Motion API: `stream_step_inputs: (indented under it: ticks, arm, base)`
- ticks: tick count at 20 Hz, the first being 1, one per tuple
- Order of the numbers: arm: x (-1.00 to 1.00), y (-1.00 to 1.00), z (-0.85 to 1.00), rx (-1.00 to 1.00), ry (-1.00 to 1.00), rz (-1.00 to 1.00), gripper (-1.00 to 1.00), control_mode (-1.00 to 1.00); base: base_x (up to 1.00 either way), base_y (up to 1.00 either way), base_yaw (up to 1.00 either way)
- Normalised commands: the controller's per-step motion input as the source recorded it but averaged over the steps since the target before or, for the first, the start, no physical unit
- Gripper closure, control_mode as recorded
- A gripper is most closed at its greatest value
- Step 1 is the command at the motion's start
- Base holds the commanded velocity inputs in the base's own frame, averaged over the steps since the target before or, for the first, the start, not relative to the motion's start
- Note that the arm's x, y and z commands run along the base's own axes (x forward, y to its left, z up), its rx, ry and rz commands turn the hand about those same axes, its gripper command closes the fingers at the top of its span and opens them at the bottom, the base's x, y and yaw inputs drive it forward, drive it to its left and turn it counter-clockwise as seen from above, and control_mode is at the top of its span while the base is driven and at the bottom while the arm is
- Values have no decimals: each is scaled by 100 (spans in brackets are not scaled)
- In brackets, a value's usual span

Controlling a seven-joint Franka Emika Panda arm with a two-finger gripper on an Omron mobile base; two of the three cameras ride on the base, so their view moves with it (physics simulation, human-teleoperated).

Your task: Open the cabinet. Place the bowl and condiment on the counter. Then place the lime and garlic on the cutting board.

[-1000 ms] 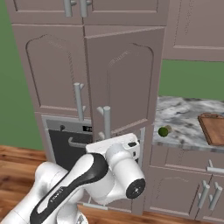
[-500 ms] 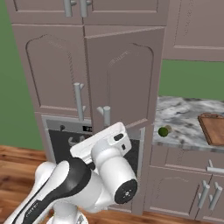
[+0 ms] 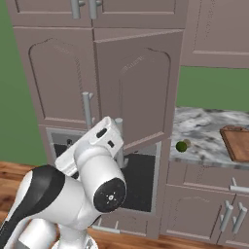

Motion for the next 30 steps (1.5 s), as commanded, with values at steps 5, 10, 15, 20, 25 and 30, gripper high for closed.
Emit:
stream_step_inputs:
  ticks: [5, 10, 15, 20, 25, 30]
  arm:
    - [0, 49, 34, -18, -1, 0, -100, -100]
    - [0, 52, 24, -17, 0, 0, -100, -100]
    - [11, 49, 11, -14, 0, -1, -100, -100]
    - [32, 43, 2, -11, 0, -5, -100, -100]
    - [45, 39, 0, -9, 0, -9, -100, -100]
    - [50, 29, 0, -7, 1, -13, -100, -100]
  base:
    - [0, 0, 0]
    - [0, 0, 0]
    - [0, 0, 0]
    - [0, 0, 0]
    - [0, 0, 0]
    - [0, 0, 0]
